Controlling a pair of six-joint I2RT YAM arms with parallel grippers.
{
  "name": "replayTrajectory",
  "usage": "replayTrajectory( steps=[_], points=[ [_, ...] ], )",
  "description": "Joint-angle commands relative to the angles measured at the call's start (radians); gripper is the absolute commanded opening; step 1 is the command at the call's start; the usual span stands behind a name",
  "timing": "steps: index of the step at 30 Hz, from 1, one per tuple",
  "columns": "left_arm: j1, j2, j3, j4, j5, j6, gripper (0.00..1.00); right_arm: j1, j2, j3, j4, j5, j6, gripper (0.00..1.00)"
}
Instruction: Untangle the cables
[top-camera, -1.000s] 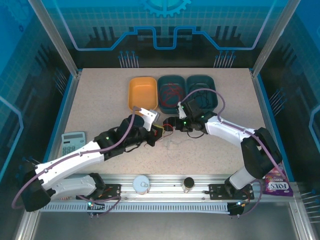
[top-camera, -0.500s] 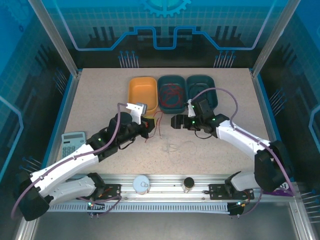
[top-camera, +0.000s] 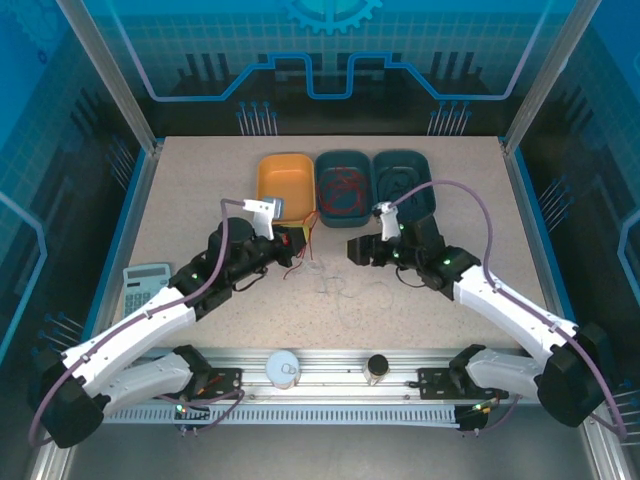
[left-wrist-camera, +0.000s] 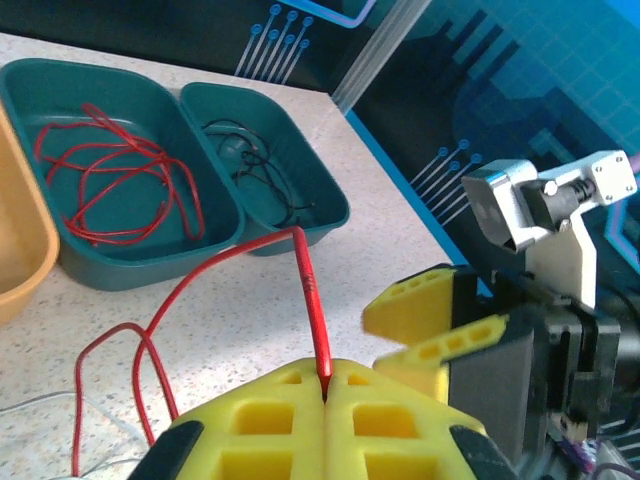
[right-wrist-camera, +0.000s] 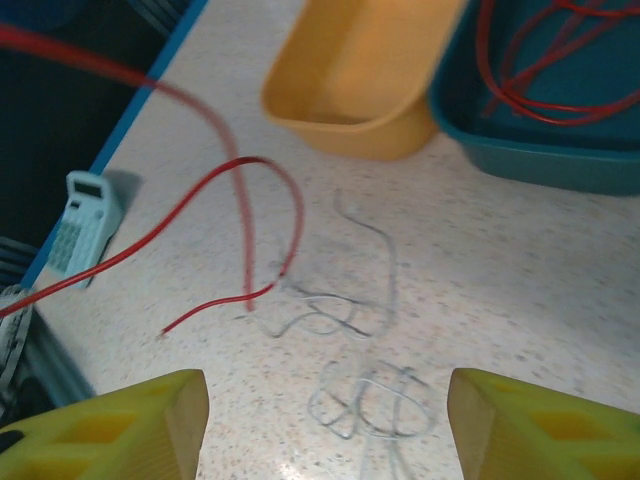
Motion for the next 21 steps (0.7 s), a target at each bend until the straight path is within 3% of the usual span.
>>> replayTrajectory(
  steps=[1, 15, 21],
  points=[
    [0.015, 0.005, 0.013, 0.079, 0.117, -0.015, 0.0, 0.05, 0.013, 0.0, 0.075, 0.017, -0.074, 0.66],
    [0.041, 0.028, 0.019, 0.247, 0.27, -0.124, 0.0, 0.08, 0.308, 0.074, 0.285, -0.048, -0.047, 0.76],
    [0.041, 0.028, 0.033, 0.27, 0.266, -0.121, 0.0, 0.105, 0.435, 0.115, 0.314, -0.016, -0.021, 0.73]
  ],
)
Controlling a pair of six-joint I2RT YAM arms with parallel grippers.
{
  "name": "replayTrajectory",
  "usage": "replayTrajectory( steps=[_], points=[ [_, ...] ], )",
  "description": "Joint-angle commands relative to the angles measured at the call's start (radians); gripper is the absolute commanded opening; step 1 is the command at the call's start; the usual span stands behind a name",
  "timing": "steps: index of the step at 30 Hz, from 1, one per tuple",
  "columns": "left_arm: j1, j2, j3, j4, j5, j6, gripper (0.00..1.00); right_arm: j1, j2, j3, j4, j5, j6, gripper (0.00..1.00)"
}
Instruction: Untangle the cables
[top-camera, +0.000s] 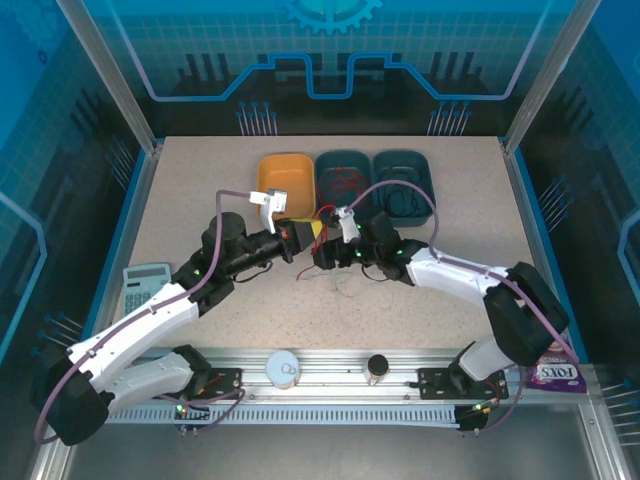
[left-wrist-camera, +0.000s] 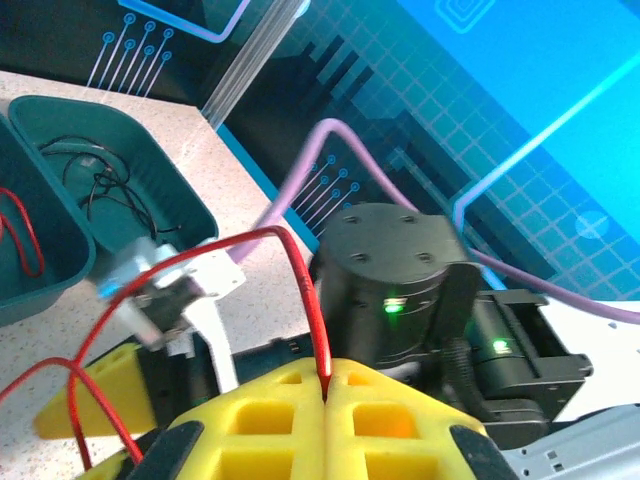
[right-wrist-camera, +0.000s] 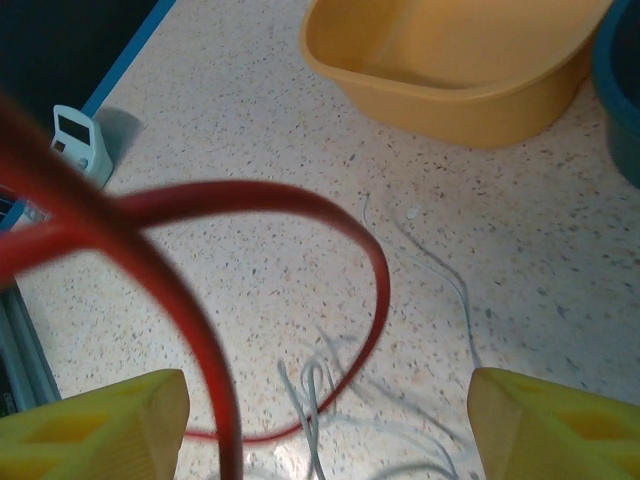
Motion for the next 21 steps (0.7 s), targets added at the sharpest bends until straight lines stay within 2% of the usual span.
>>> replayTrajectory(
  steps=[1, 16, 21],
  points=[
    [0.009, -0.006, 0.039, 0.06, 0.025, -0.007, 0.0, 0.018, 0.048, 0.029, 0.062, 0.017, 0.027, 0.73],
    [0.011, -0.062, 0.177, -0.066, -0.075, 0.121, 0.0, 0.01, 0.057, -0.092, 0.074, 0.07, 0.074, 0.51],
    [0.012, -0.07, 0.235, -0.111, -0.099, 0.157, 0.0, 0.008, 0.055, -0.102, 0.073, 0.073, 0.082, 0.47]
  ],
)
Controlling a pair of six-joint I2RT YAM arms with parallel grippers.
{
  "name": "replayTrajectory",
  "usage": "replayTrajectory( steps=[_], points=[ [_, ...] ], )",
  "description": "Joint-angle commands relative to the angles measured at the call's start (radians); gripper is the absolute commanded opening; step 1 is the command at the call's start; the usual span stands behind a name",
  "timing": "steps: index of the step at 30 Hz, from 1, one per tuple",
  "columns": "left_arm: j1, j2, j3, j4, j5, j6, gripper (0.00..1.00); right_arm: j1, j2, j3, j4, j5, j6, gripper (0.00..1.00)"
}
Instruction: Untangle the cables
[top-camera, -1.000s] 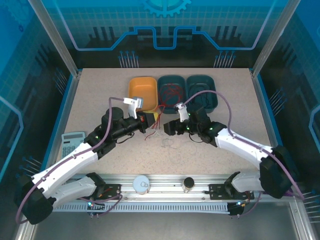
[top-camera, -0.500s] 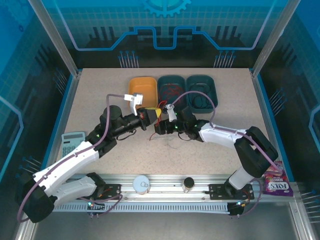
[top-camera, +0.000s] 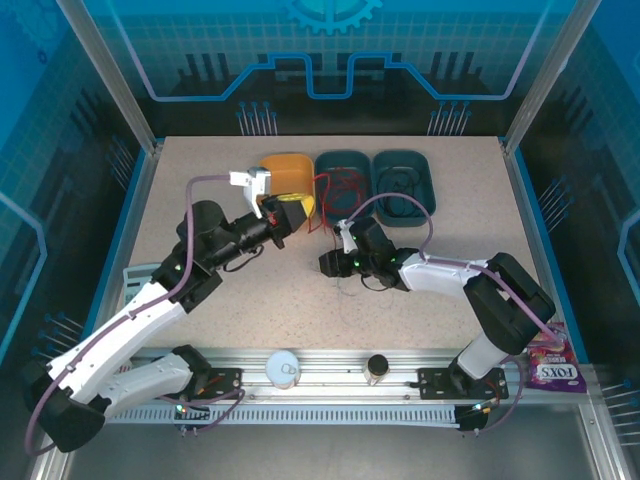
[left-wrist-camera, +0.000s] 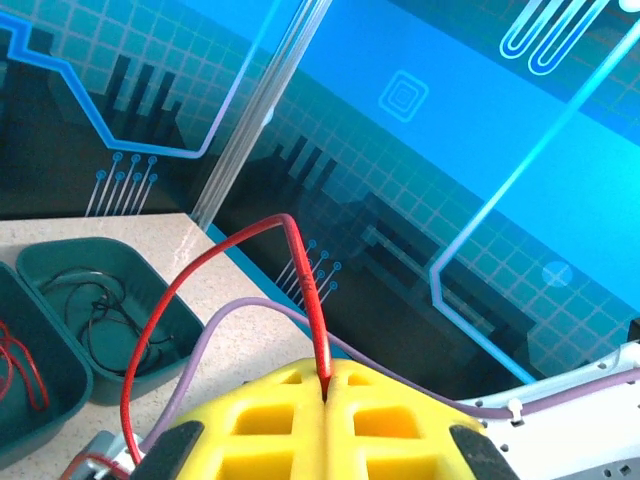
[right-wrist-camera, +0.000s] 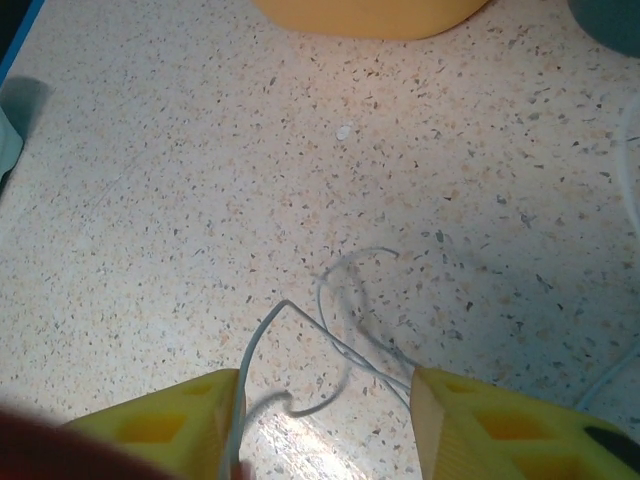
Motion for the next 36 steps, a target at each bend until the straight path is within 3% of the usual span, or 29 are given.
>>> replayTrajectory(
  steps=[1, 18, 23, 31, 34, 35, 36],
  points=[
    [0.008, -0.022, 0.07, -0.037, -0.042, 0.065, 0.0, 0.0, -0.006, -0.015, 0.017, 0.016, 0.008, 0.47],
    [0.011, 0.06, 0.327, -0.142, -0.151, 0.201, 0.0, -0.003, -0.065, -0.028, -0.021, 0.026, 0.017, 0.49],
    [0.019, 0.14, 0.386, -0.155, -0.163, 0.227, 0.0, -0.003, -0.198, 0.005, -0.164, 0.105, -0.026, 0.64],
    [0.039, 0.361, 0.568, -0.224, -0.143, 0.259, 0.0, -0.049, -0.445, 0.053, -0.436, 0.304, -0.043, 0.79],
    [0.051, 0.445, 0.621, -0.222, -0.133, 0.26, 0.0, -0.084, -0.547, 0.047, -0.512, 0.35, -0.02, 0.91],
    [0.053, 0.475, 0.643, -0.221, -0.129, 0.261, 0.0, -0.098, -0.578, 0.05, -0.54, 0.347, -0.021, 1.0],
    [0.055, 0.507, 0.664, -0.224, -0.128, 0.262, 0.0, -0.107, -0.604, 0.055, -0.57, 0.349, -0.024, 1.0]
  ],
)
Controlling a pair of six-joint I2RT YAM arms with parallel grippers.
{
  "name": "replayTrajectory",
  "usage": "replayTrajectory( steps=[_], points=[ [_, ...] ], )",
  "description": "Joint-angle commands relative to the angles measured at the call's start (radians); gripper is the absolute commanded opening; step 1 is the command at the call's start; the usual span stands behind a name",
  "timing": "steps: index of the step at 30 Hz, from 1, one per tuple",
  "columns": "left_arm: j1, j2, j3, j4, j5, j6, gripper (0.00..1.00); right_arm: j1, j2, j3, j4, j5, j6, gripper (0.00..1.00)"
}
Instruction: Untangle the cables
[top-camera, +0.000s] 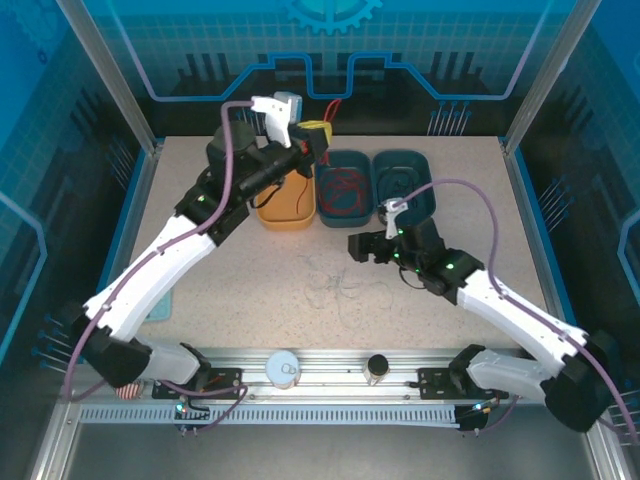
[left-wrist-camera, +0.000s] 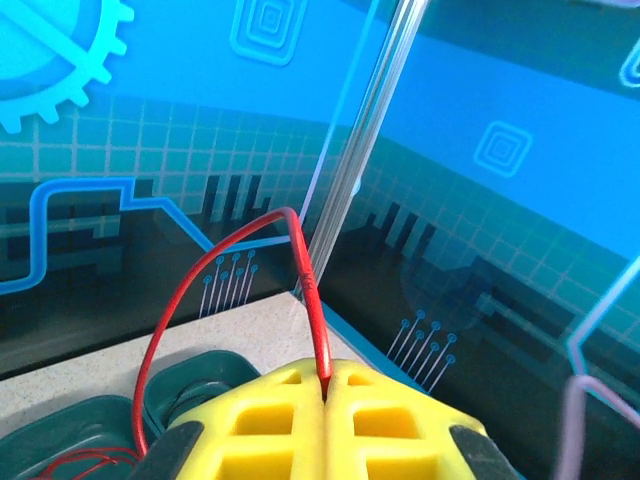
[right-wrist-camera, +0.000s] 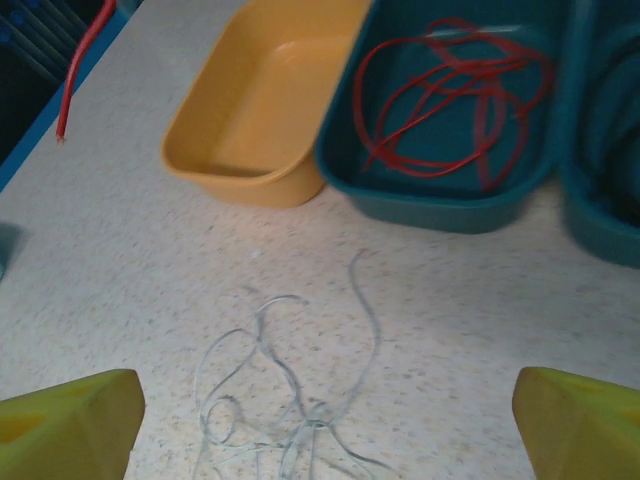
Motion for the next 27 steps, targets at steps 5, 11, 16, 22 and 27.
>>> replayTrajectory(
  steps=[5, 11, 16, 22, 27],
  points=[
    [0.02, 0.2, 0.173, -0.057, -0.015, 0.018, 0.0, -0.039, -0.14, 0.081, -0.307, 0.165, 0.013, 1.0],
    [0.021, 0.34, 0.266, -0.072, -0.039, -0.024, 0.0, -0.047, -0.184, 0.073, -0.336, 0.185, 0.03, 1.0],
    [0.022, 0.424, 0.3, -0.057, -0.072, -0.031, 0.0, -0.046, -0.194, 0.062, -0.309, 0.169, 0.037, 1.0],
    [0.021, 0.498, 0.289, 0.032, -0.108, -0.034, 0.0, -0.047, -0.189, 0.028, -0.286, 0.154, 0.042, 1.0],
    [0.019, 0.555, 0.299, 0.02, -0.201, -0.004, 0.0, -0.047, -0.186, 0.02, -0.287, 0.156, 0.043, 1.0]
  ],
)
